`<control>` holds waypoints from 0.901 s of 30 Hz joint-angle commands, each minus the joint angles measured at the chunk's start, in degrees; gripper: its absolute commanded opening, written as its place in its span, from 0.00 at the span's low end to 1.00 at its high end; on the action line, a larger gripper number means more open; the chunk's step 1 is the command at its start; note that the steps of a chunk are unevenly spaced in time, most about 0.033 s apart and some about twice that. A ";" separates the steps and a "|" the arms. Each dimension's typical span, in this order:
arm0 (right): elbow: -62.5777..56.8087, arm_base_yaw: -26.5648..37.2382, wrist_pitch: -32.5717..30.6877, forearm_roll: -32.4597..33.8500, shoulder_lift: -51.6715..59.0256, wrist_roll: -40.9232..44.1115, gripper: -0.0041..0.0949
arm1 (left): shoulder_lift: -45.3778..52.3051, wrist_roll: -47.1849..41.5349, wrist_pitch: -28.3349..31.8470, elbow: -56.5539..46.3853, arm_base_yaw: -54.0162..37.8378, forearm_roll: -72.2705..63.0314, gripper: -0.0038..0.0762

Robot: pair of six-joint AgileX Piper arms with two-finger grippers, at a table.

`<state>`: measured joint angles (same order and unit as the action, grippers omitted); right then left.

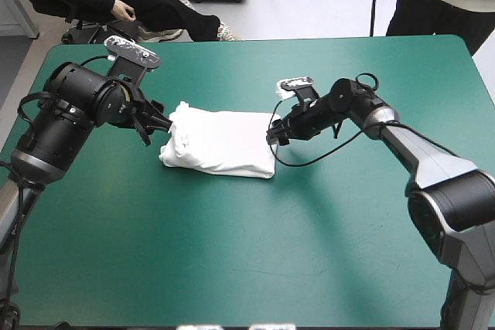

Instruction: Fold the cloth

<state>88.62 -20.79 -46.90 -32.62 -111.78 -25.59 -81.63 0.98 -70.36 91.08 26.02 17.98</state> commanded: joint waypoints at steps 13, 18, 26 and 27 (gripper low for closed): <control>12.26 -5.00 -8.71 11.54 -6.09 6.90 0.05 | 2.22 -0.49 -0.82 1.81 0.27 1.21 0.70; 10.65 -2.11 -14.32 23.39 -1.84 9.52 0.04 | 2.22 -0.49 -1.41 1.81 0.27 1.62 0.70; -1.77 12.78 -17.75 31.46 12.66 12.79 0.04 | 2.22 0.62 -1.27 1.81 0.27 0.20 0.70; -3.40 14.78 -17.76 31.95 13.69 13.19 0.04 | 2.22 0.62 -1.24 1.81 0.27 0.19 0.70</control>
<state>88.05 -11.41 -63.84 -3.65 -105.51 -13.79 -81.63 1.55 -70.36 91.08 26.07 17.78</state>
